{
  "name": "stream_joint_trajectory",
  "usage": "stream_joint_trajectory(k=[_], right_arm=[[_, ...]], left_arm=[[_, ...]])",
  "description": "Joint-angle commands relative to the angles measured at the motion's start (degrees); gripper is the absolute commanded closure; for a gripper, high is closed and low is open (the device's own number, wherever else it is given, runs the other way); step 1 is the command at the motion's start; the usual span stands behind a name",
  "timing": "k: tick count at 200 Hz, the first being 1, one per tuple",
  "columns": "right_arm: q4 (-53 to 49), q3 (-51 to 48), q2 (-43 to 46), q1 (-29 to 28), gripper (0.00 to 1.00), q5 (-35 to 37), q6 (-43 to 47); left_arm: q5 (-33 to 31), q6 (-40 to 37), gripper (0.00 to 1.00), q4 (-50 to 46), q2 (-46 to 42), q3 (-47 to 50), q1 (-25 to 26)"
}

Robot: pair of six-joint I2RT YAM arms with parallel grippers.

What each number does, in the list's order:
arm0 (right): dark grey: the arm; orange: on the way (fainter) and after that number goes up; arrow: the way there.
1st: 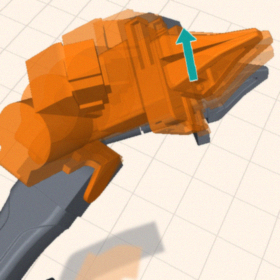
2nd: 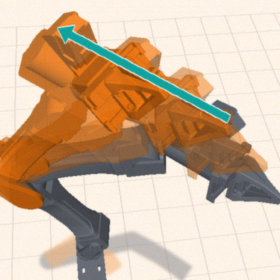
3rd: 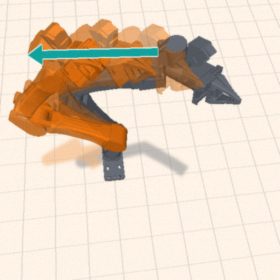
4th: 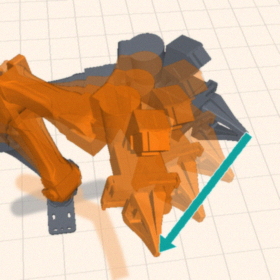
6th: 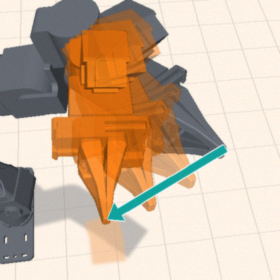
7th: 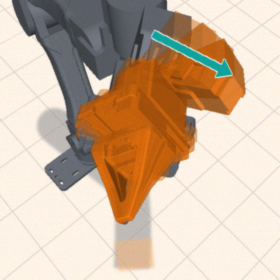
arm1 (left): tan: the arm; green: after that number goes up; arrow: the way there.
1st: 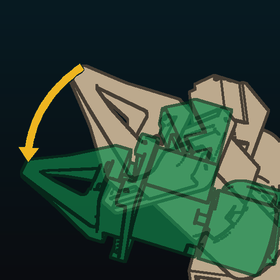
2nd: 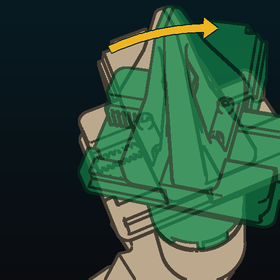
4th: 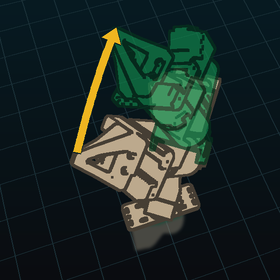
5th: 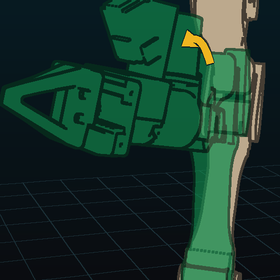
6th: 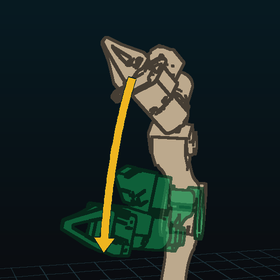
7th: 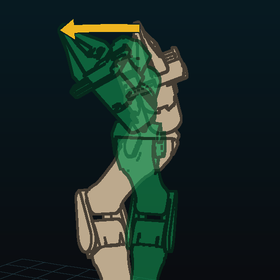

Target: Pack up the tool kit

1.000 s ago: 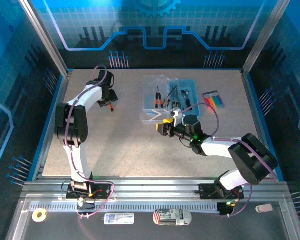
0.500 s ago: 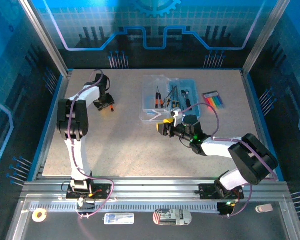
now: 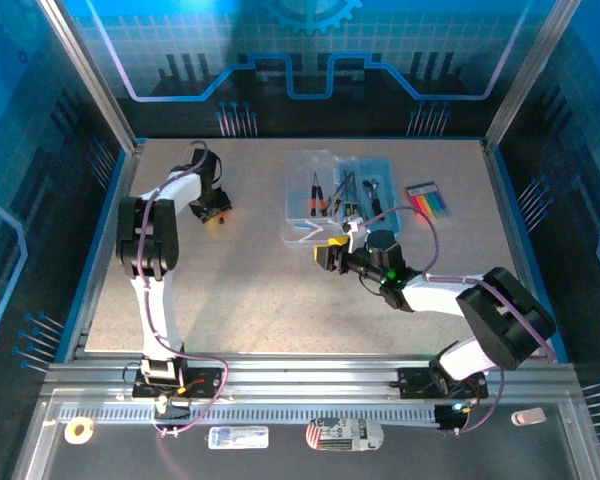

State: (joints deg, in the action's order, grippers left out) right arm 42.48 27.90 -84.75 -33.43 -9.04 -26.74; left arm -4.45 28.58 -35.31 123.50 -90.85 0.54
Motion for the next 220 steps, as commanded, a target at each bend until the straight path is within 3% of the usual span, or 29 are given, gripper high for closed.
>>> stream_joint_trajectory(k=[1,70,113,170,197,220], right_arm=[[0.59,0.66,0.29,-0.68,0.44,0.48,-0.17],[1.2,0.65,0.34,-0.66,0.44,-0.23,-1.21],[0.85,0.32,1.33,-0.69,0.44,0.11,-1.04],[1.51,-0.95,2.79,-0.65,0.44,1.75,-0.91],[1.76,-2.15,3.96,-0.7,0.44,5.77,-1.06],[-1.37,-3.0,5.6,-0.47,0.43,13.38,-1.84]], left_arm=[[1.71,1.13,0.59,-2.29,2.96,-1.35,0.5],[0.93,2.34,0.87,0.5,-1.94,6.08,0.61],[0.76,3.57,0.88,1.98,-9.85,11.61,1.86],[-1.79,3.78,0.88,0.65,-21.32,13.55,8.85],[-3.16,3.38,0.87,-1.54,-25.43,10.6,13.35],[-2.23,2.61,0.86,-1.7,-27.59,8.34,18.32]])
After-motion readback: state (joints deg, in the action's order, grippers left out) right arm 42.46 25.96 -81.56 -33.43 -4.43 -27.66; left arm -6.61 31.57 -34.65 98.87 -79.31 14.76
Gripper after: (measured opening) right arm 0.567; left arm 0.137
